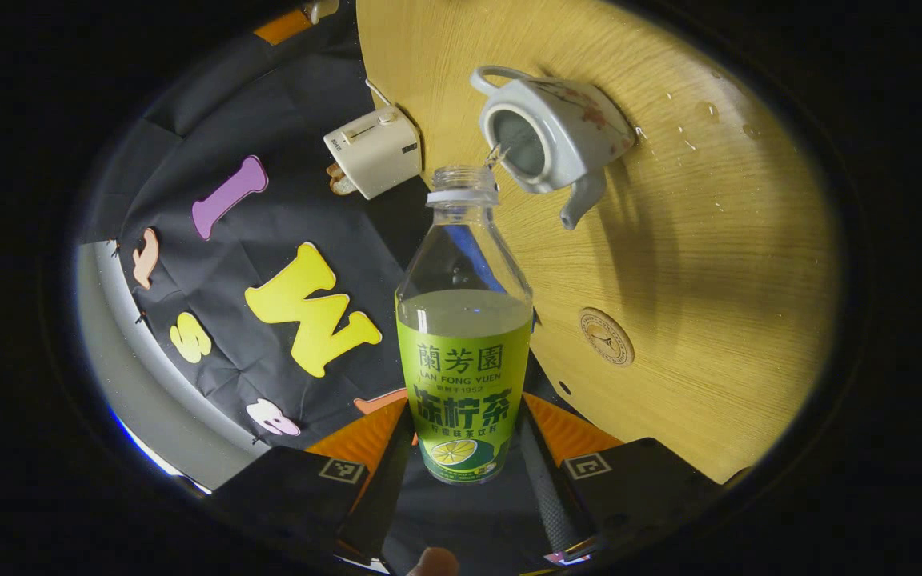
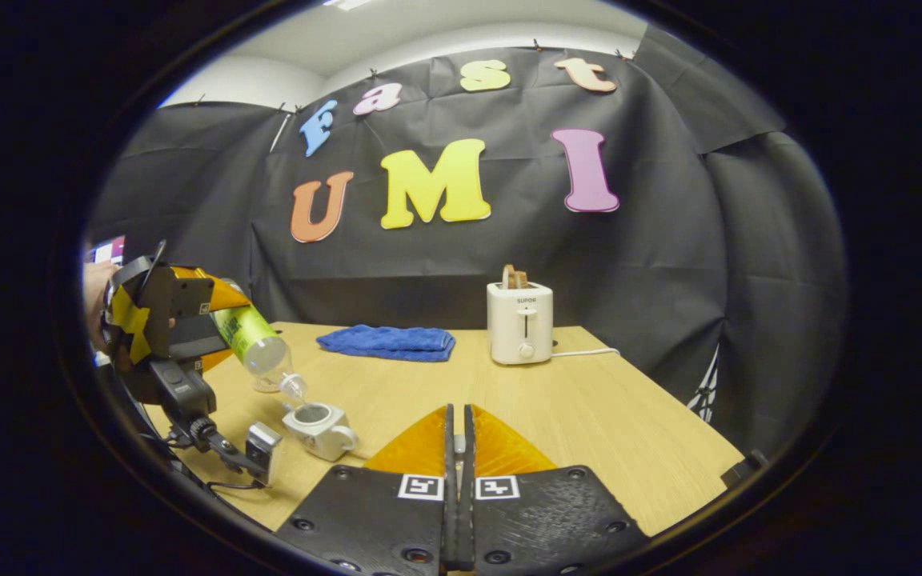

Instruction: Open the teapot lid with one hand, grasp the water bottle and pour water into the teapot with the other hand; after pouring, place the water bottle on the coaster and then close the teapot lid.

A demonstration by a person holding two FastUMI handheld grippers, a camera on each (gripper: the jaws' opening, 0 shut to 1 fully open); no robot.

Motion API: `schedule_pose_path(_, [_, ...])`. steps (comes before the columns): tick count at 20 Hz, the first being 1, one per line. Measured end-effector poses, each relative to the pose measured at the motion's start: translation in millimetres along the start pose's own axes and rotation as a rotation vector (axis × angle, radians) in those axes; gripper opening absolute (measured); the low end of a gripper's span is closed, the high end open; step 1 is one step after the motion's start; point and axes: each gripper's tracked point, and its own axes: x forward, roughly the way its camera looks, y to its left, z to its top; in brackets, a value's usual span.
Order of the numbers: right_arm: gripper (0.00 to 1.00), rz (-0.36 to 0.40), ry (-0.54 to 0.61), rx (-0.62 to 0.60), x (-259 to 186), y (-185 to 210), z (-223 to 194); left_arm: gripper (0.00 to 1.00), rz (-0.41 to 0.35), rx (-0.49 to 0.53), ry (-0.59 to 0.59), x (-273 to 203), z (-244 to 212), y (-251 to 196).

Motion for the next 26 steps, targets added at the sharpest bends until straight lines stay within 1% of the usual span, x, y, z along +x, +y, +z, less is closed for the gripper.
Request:
schedule_pose_path(2, [0.0, 0.001, -0.001, 0.002, 0, 0, 1, 0.75, 0.002, 0.002, 0.0, 1, 0, -1])
schedule_pose_path(3, [0.0, 0.001, 0.0, 0.001, 0, 0, 1, 0.72, 0.006, 0.003, -0.003, 1, 0, 1])
schedule_pose_path(4, [0.02, 0.001, 0.001, 0.002, 0, 0, 0, 0.72, 0.005, 0.001, -0.001, 2, 0, -1])
schedule_pose_path(5, [0.0, 0.001, 0.001, 0.003, 0, 0, 0, 0.75, 0.008, 0.002, -0.004, 2, 0, 0])
schedule_pose_path(6, [0.02, 0.0, 0.001, 0.003, 1, 0, -1, 0.75, 0.011, 0.004, -0.003, 3, 0, 0])
schedule_pose_path(7, [0.0, 0.0, 0.002, 0.002, 1, -1, -1, 0.75, 0.011, 0.004, -0.004, 2, 0, 1])
schedule_pose_path(9, [0.0, 0.0, 0.002, 0.003, 1, 0, 0, 0.75, 0.014, 0.005, -0.005, 2, 0, 1])
schedule_pose_path(16, [0.0, 0.002, 0.002, 0.0, 1, 3, 1, 0.75, 0.034, -0.042, -0.027, 4, 3, 2])
schedule_pose_path(17, [0.0, 0.002, 0.0, -0.001, 0, 4, 3, 0.75, 0.032, -0.059, -0.031, 3, 4, 3])
schedule_pose_path(19, [0.0, -0.002, -0.004, -0.001, -1, 3, 5, 0.75, 0.015, -0.127, -0.05, 3, 4, -2])
schedule_pose_path(22, [0.0, -0.005, -0.01, 0.003, -1, 5, 8, 0.75, -0.075, -0.266, -0.074, -1, 5, -22])
schedule_pose_path(26, [0.0, -0.001, -0.014, -0.014, -2, 14, 13, 0.75, -0.119, -0.422, -0.097, -8, 1, -35])
